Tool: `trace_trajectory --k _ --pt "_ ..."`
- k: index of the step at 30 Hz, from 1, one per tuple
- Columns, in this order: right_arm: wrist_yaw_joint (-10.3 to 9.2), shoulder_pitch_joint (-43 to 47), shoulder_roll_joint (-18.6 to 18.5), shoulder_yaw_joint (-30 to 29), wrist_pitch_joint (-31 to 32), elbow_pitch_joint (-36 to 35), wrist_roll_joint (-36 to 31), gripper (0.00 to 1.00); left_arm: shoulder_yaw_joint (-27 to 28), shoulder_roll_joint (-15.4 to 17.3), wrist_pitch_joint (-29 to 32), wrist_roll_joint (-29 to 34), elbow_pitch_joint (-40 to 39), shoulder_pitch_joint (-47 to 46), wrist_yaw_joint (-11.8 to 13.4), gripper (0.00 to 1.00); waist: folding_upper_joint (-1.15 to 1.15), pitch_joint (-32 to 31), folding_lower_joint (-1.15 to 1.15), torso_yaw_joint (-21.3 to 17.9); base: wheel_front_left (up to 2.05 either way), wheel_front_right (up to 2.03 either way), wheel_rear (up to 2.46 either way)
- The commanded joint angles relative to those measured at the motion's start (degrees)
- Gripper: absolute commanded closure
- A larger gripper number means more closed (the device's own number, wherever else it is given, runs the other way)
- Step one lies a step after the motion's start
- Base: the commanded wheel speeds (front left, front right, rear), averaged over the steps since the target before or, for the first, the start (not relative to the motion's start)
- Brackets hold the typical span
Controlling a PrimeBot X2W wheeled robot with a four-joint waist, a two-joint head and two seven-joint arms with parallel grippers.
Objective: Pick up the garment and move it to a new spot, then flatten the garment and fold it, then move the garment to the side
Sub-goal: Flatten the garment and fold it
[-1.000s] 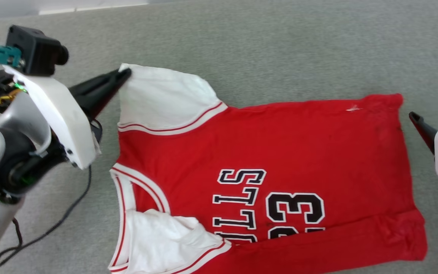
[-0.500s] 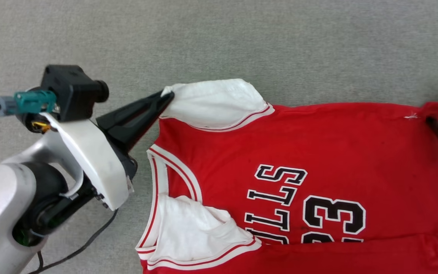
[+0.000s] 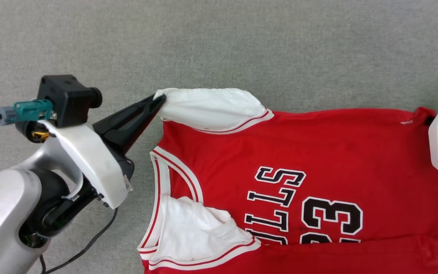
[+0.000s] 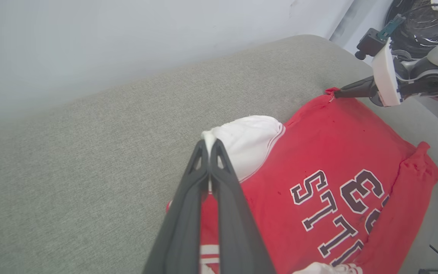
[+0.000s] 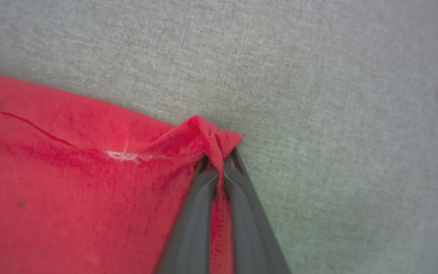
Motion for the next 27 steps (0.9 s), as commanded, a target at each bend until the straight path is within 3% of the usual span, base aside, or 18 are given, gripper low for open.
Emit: trace_trajectory --k 1,13,27 --pt "-0.02 1.29 0.24 0.19 -0.73 1.13 0.44 1.00 0.51 0.42 -0.77 0.09 0.59 1.27 0.34 1.00 0.00 -1.85 0.01 -0.92 0.00 0.00 0.00" --pt "-0.03 11.13 -0.50 -4.60 -7.31 -7.33 5.52 1.00 3.16 4.69 -4.46 -3.40 -0.06 12.62 3.98 1.00 0.00 -11.19 0.01 -4.63 0.00 0.00 0.00" --pt "-0.03 31.24 1.21 -9.13 -4.58 -20.84 4.08 1.00 3.14 10.96 -7.32 -7.55 -6.56 32.21 10.10 1.00 0.00 -14.23 0.01 -6.61 0.00 0.00 0.00"
